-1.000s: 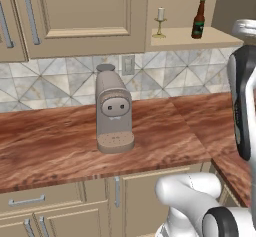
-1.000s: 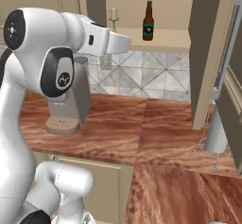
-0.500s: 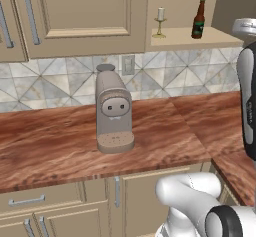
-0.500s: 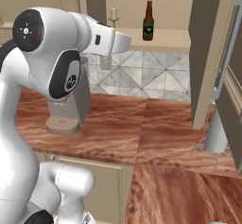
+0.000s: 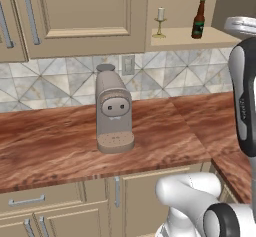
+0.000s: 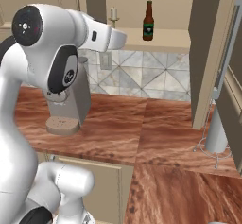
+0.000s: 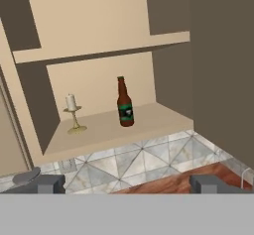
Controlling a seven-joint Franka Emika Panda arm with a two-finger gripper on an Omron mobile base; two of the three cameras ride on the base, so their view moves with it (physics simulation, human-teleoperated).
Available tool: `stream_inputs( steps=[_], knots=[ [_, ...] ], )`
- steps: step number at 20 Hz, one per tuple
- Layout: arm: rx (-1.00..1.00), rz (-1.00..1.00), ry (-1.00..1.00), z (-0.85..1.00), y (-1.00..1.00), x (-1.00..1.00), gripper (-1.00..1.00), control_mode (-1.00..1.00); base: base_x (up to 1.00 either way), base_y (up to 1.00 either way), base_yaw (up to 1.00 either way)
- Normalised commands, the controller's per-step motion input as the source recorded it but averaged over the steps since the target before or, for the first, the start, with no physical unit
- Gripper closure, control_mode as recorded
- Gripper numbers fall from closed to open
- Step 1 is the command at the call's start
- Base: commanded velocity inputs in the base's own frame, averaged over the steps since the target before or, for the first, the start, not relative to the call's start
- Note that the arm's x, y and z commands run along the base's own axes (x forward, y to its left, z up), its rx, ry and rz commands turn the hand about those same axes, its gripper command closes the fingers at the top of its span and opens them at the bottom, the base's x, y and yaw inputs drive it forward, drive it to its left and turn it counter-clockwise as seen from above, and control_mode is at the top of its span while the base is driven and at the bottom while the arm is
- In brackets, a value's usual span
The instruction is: Get the candle and the beer from the cabinet and move them to the dining counter.
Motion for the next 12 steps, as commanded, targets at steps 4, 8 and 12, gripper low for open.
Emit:
stream_inputs(
  steps=[4, 8, 12],
  knots=[
    [0.0, 0.0, 0.0, 0.0, 0.01, 0.2, -1.0, -1.0, 0.0, 0.0, 0.0],
    [0.0, 0.01, -0.01, -0.01, 0.0, 0.11, -1.0, -1.0, 0.0, 0.0, 0.0],
    [0.0, 0.02, 0.0, 0.0, -0.06, 0.12, -1.0, -1.0, 0.0, 0.0, 0.0]
  ],
)
